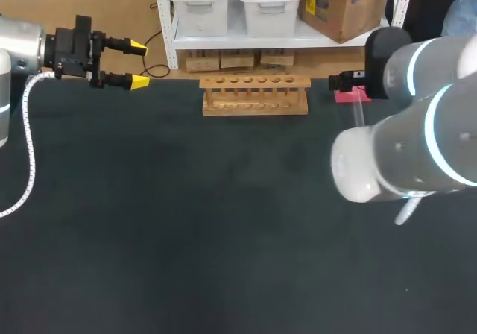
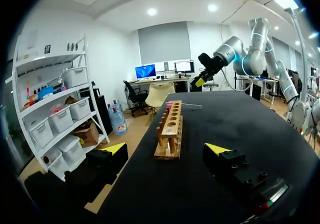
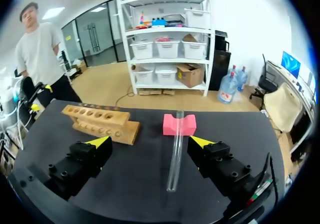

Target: Grasp the test tube, adjust it, and insert it.

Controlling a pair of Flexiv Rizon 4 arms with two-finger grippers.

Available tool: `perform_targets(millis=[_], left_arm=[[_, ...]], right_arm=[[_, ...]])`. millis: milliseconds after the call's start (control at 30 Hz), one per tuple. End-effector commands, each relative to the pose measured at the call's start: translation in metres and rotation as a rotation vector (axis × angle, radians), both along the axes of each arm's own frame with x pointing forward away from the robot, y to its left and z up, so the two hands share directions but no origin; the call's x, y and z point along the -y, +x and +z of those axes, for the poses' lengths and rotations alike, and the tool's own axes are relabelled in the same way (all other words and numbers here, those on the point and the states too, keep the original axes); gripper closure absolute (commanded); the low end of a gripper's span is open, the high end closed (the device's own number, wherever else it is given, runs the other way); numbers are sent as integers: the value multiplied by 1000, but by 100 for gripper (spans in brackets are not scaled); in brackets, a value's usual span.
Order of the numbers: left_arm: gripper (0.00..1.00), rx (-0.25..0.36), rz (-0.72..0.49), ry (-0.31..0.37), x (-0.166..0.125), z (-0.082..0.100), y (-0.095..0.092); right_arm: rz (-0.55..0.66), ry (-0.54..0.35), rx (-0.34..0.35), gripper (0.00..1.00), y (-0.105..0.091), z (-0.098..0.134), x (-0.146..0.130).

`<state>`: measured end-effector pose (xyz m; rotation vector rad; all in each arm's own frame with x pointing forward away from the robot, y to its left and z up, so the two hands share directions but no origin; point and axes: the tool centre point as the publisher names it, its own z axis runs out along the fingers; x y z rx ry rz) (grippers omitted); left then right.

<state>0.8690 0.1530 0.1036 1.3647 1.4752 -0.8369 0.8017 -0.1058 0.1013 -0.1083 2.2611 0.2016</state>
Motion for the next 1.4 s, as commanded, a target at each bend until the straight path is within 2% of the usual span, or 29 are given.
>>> perform_targets(millis=[33,267,533,800,1400], left_arm=[[0,1,-2,-1,0,-1,1],[0,1,-2,-1,0,-1,1],[0,1,-2,-1,0,-1,1],[0,1,-2,-1,0,-1,1],[0,1,-2,-1,0,-1,1]], right_arm=[[-206,-154,-8,0,20,-11,-2],[-227,-156,-39,0,31,-31,10],[-177,-180,-62,0,35,-49,30],[-110,-115,-101,0,32,-68,42],[-51,-136,-138,0,40,-99,41]])
